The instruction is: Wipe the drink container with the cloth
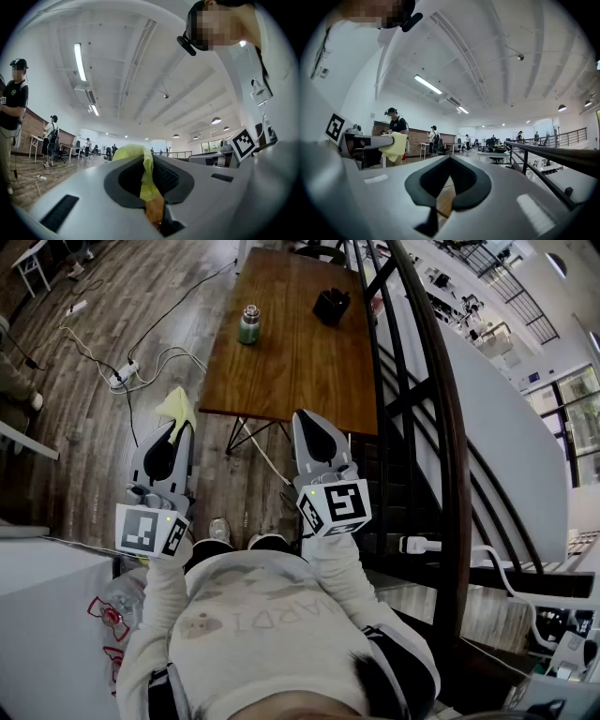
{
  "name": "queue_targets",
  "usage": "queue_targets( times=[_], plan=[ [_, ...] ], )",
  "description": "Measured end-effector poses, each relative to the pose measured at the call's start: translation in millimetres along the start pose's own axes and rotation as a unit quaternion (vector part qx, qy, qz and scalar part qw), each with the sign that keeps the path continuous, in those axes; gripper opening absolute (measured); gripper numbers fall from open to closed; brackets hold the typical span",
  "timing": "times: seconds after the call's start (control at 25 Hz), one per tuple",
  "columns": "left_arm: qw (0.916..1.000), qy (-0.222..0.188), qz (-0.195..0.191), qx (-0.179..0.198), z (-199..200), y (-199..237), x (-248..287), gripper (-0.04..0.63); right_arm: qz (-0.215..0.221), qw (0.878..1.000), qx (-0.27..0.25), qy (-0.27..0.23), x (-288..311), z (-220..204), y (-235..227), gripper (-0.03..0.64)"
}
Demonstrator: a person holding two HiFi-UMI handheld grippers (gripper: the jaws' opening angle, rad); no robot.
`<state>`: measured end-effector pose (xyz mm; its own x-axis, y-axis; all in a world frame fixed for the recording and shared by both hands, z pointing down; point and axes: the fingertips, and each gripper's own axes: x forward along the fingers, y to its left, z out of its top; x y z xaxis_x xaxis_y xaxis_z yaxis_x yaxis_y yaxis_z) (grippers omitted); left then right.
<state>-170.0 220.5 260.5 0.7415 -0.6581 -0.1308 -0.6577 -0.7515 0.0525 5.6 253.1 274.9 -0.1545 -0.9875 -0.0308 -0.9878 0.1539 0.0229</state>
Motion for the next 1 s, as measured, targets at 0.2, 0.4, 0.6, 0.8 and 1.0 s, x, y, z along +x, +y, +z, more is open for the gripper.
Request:
queue_targets(
  times=[0.2,0.4,0.6,0.8,1.0],
  plan=[
    [1.0000,-0.001,-0.006,-0.003,-2,11,3,0.031,-0.003,1.000,-0.001,0.002,10,-3,5,0.011],
    [0.9999,0.000,-0.015,-0.006,-3,23,9,0.031,-0.012,1.000,-0.003,0.005,22,-4,8,0.011],
    [0.9996,0.001,-0.026,-0.006,-6,40,16,0.031,-0.019,1.000,-0.004,-0.002,38,-5,13,0.011],
    [0.9991,0.003,-0.041,-0.008,-8,59,21,0.031,-0.030,0.999,-0.003,-0.012,54,-3,21,0.011],
    [0.9985,0.003,-0.054,-0.011,-12,77,25,0.031,-0.043,0.999,-0.004,-0.019,67,-3,28,0.011]
  ],
)
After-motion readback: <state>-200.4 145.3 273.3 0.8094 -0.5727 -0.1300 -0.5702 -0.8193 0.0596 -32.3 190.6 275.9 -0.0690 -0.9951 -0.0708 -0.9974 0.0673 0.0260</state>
